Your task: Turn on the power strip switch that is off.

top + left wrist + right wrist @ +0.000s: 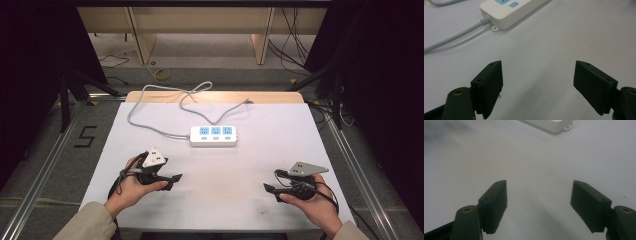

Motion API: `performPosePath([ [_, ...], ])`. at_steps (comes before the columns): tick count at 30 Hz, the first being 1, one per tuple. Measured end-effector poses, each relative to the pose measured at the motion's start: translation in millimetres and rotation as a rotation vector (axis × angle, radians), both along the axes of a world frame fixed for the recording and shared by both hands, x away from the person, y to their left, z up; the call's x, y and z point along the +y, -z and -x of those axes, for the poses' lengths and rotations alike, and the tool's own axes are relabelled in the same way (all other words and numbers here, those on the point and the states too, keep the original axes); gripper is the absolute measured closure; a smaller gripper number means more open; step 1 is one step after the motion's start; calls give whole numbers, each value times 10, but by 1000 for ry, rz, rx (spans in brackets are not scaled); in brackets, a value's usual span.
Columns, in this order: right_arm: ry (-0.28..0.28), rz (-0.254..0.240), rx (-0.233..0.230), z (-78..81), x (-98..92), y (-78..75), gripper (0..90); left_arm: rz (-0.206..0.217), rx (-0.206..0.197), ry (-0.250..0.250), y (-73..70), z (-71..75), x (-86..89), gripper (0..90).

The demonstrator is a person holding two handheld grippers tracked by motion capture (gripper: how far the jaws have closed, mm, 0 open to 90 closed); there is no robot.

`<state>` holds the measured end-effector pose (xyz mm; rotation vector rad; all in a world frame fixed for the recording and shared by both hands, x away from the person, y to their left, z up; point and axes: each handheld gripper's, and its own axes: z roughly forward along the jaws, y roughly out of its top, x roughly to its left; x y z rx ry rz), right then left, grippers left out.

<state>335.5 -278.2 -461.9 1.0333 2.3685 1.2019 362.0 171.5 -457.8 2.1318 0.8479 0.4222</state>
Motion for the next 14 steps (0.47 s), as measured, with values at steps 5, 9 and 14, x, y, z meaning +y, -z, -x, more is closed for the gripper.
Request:
performPosePath([
  [5, -2, -2, -6, -1, 0, -7, 301, -28, 1, 1, 32, 79, 51, 230],
  [9, 1, -2, -10, 1, -9, -16, 302, -38, -12, -9, 20, 99, 81, 230],
  [14, 4, -7, -11, 2, -18, -23, 302, -51, -15, -15, 23, 89, 89, 230],
])
